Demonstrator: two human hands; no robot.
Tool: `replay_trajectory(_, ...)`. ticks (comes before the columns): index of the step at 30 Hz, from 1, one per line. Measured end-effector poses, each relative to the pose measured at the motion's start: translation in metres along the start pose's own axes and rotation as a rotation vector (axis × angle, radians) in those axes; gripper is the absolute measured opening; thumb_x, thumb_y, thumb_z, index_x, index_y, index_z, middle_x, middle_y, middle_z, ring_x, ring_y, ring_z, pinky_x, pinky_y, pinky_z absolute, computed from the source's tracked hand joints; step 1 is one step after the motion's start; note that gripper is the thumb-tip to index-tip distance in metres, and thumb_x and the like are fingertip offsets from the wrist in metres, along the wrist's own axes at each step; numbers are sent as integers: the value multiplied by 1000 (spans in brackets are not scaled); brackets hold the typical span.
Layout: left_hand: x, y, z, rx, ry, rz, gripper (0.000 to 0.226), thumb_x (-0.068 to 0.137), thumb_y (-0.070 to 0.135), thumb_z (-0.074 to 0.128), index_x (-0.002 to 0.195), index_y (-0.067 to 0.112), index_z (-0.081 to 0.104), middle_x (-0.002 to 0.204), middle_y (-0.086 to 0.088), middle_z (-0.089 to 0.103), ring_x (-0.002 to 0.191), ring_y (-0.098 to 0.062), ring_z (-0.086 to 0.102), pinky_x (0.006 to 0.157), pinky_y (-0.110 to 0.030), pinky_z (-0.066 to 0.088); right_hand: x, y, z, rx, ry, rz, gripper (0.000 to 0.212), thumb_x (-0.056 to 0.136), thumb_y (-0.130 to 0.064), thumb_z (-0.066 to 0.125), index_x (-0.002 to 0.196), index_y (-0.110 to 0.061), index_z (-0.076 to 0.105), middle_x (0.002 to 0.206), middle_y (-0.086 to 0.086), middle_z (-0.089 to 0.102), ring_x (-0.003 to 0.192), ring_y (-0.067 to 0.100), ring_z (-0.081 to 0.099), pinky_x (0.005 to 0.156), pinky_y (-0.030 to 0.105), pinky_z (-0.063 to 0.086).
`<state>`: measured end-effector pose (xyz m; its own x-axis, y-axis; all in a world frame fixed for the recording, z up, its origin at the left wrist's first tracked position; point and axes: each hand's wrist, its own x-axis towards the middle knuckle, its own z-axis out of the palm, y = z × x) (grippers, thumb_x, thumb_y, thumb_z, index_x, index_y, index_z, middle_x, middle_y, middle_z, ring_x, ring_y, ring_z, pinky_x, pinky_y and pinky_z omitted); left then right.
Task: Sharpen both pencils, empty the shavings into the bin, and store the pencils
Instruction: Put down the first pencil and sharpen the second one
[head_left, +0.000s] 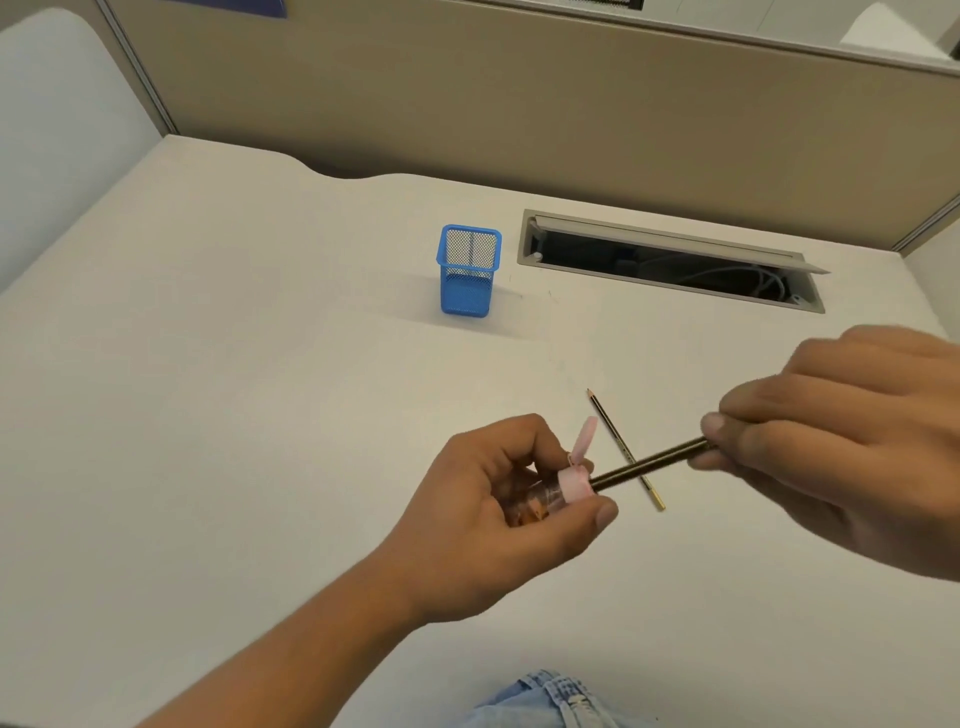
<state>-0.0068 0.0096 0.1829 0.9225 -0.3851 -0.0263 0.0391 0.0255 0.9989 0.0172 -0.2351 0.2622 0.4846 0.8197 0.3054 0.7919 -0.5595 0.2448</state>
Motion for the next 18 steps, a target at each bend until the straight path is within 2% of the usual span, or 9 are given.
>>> replay_trajectory(2,2,-1,-1,156,45,102,23,76,18,78,76,7,58,65,-5,62,50,-11,50,49,-23,43,1,-10,2,102,-79,151,26,92,-33,63,71,-18,69,63,-2,68,45,25,55,42,29,43)
replay_trajectory(3,3,-2,-3,292,54,188,23,77,20,79,76,9,58,65,-5,61,51,-13,51,49,-24,44,1,-15,5,224,-170,327,29,91,-45,60,69,-26,64,60,-8,66,44,18,53,41,27,43)
replay_trajectory(6,5,-3,-6,696,-9,428,21,79,25,76,79,13,59,69,6,55,57,-5,41,53,-14,37,4,-13,4,899,-521,971,50,66,-73,66,60,-25,55,49,-7,54,44,13,35,44,27,32)
replay_trajectory(7,5,-2,-5,729,-38,448,20,80,25,75,80,13,59,70,7,53,59,-4,39,53,-14,36,4,-10,6,1043,-587,1023,57,57,-77,70,58,-23,54,47,-6,48,46,14,31,46,27,27)
replay_trajectory(10,7,5,-5,614,-26,412,23,79,23,78,78,15,56,68,7,54,56,-8,46,51,-19,41,7,-8,3,935,-622,940,56,54,-80,63,66,-26,60,47,-6,51,42,10,35,47,27,32)
replay_trajectory(12,10,9,-4,513,9,319,24,77,20,80,76,17,56,63,12,55,52,-5,49,50,-15,40,10,-8,-6,701,-512,813,45,59,-81,54,78,-41,61,61,-19,64,51,8,53,45,25,43)
replay_trajectory(14,11,13,-4,312,-4,146,25,77,14,81,73,17,57,60,14,58,49,-2,49,51,-14,42,8,-4,-8,484,-391,569,36,73,-80,51,84,-45,56,68,-22,64,58,5,57,44,25,48)
replay_trajectory(16,10,15,-4,141,-44,26,25,77,12,81,71,19,57,63,10,62,49,-4,52,52,-15,43,3,4,-7,270,-211,262,18,89,-52,59,88,-34,62,69,-19,61,57,7,57,46,32,50)
replay_trajectory(18,9,18,-2,29,-77,-17,24,75,14,80,69,23,58,69,7,65,50,-3,51,52,-15,43,-2,8,-4,67,-78,39,22,92,-30,66,82,-11,72,74,1,70,57,30,60,49,38,49)
